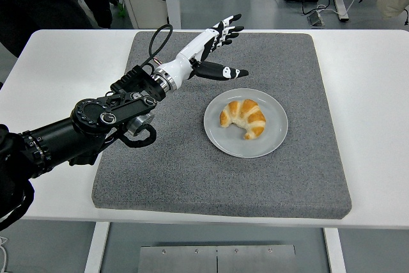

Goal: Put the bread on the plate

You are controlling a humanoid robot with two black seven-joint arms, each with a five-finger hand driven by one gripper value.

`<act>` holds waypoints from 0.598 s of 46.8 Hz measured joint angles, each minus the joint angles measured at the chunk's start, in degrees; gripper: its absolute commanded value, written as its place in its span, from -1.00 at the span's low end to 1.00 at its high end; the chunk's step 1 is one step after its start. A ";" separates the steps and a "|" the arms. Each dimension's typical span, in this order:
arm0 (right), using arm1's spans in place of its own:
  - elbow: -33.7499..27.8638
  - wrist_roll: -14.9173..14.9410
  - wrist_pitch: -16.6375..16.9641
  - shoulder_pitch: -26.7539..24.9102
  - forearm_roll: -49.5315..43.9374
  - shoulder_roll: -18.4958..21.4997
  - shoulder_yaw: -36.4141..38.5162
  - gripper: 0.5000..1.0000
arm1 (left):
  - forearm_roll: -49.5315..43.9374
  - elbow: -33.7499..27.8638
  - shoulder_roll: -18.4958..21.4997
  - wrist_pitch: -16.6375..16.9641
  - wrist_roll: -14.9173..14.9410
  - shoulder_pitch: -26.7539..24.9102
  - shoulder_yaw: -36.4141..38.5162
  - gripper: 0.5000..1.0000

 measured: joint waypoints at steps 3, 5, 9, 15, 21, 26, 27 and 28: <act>0.00 0.00 0.00 0.02 0.00 0.00 0.00 1.00 | -2.06 0.02 0.82 -0.61 0.03 0.05 -0.73 0.82; 0.00 0.00 0.00 0.02 0.01 0.00 0.00 1.00 | -3.24 0.01 1.26 -1.01 0.03 0.05 -1.34 0.83; 0.00 0.00 0.00 0.02 0.02 0.00 0.00 1.00 | -5.98 0.07 2.25 -2.80 0.25 0.43 -3.20 0.82; 0.08 0.02 0.00 0.02 0.05 0.00 0.00 1.00 | -9.07 1.17 2.96 -5.98 1.69 1.70 -6.73 0.82; 0.18 0.04 0.00 -0.03 0.05 0.00 0.00 1.00 | -10.30 3.37 2.92 -9.03 3.47 3.25 -11.59 0.83; 0.18 0.02 0.00 -0.07 0.05 0.00 0.01 1.00 | -10.41 4.67 2.90 -10.90 4.44 4.42 -16.04 0.82; 0.18 0.02 0.00 -0.07 0.05 0.00 0.01 1.00 | -10.41 4.90 2.91 -11.29 4.65 4.68 -17.04 0.82; 0.18 0.01 0.00 -0.07 0.05 0.00 0.01 1.00 | -10.41 5.06 2.92 -11.54 4.75 4.84 -17.62 0.82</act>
